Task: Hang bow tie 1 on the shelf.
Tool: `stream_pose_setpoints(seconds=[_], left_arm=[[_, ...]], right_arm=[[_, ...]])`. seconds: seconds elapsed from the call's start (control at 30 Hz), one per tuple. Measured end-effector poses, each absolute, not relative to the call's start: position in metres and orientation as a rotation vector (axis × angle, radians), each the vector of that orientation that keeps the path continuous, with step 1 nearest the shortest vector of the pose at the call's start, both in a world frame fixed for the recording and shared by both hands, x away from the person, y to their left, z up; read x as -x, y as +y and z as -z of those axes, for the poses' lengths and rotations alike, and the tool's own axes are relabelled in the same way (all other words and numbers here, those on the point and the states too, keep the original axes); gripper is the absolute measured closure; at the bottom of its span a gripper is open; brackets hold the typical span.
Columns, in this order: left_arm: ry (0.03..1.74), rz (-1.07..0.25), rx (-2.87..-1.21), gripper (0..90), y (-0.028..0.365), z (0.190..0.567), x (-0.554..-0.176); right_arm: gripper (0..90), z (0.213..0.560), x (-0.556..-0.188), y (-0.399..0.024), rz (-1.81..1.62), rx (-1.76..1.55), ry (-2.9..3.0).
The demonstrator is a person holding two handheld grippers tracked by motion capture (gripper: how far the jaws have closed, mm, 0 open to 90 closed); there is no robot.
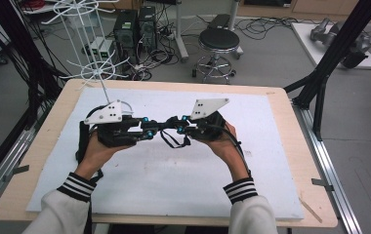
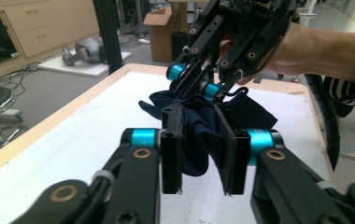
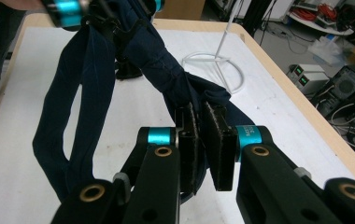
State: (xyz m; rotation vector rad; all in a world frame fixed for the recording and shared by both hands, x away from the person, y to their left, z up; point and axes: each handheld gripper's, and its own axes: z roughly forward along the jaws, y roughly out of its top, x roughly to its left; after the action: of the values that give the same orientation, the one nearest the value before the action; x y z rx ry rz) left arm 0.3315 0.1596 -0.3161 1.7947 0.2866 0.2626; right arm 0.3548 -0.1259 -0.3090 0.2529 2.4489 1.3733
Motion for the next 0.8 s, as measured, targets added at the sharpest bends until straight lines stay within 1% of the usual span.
stream_pose_setpoints(seconds=[0.17, 0.33, 0.43, 0.47, 0.5, 0.53, 0.57, 0.6, 0.67, 0.7, 0.73, 0.77, 0.8], left_arm=[[0.285, -0.286, -1.798, 78.9, 0.1596, 0.3150, -0.3296], [0.289, -0.290, -1.799, 79.2, 0.1598, 0.3148, -0.3294], [0.291, -0.298, -1.796, 79.4, 0.1606, 0.3146, -0.3293], [0.291, -0.297, -1.795, 79.5, 0.1608, 0.3146, -0.3292], [0.290, -0.299, -1.797, 79.5, 0.1615, 0.3147, -0.3294], [0.295, -0.301, -1.792, 79.5, 0.1619, 0.3148, -0.3291], [0.296, -0.299, -1.784, 79.4, 0.1628, 0.3148, -0.3292], [0.296, -0.294, -1.778, 79.4, 0.1639, 0.3149, -0.3297], [0.299, -0.302, -1.780, 79.5, 0.1646, 0.3147, -0.3295], [0.299, -0.305, -1.784, 79.5, 0.1648, 0.3147, -0.3293], [0.297, -0.302, -1.783, 79.5, 0.1649, 0.3149, -0.3292], [0.299, -0.307, -1.785, 79.5, 0.1652, 0.3148, -0.3290], [0.300, -0.307, -1.784, 79.5, 0.1655, 0.3147, -0.3288]], right_arm=[[84.1, 0.3094, -0.3550, -0.1261, -1.389, -0.246, 2.444], [83.7, 0.3100, -0.3547, -0.1262, -1.391, -0.249, 2.451], [81.3, 0.3103, -0.3548, -0.1265, -1.398, -0.252, 2.451], [73.1, 0.3106, -0.3550, -0.1266, -1.422, -0.253, 2.448], [73.1, 0.3106, -0.3550, -0.1266, -1.422, -0.253, 2.448], [64.1, 0.3110, -0.3547, -0.1264, -1.433, -0.256, 2.443], [39.7, 0.3124, -0.3529, -0.1249, -1.430, -0.283, 2.408], [39.7, 0.3124, -0.3529, -0.1249, -1.430, -0.283, 2.408], [19.4, 0.3143, -0.3514, -0.1229, -1.408, -0.308, 2.398], [19.4, 0.3143, -0.3514, -0.1229, -1.408, -0.308, 2.398], [14.0, 0.3150, -0.3507, -0.1218, -1.391, -0.307, 2.391], [11.5, 0.3150, -0.3505, -0.1218, -1.398, -0.310, 2.386], [11.5, 0.3150, -0.3505, -0.1218, -1.398, -0.310, 2.386]])
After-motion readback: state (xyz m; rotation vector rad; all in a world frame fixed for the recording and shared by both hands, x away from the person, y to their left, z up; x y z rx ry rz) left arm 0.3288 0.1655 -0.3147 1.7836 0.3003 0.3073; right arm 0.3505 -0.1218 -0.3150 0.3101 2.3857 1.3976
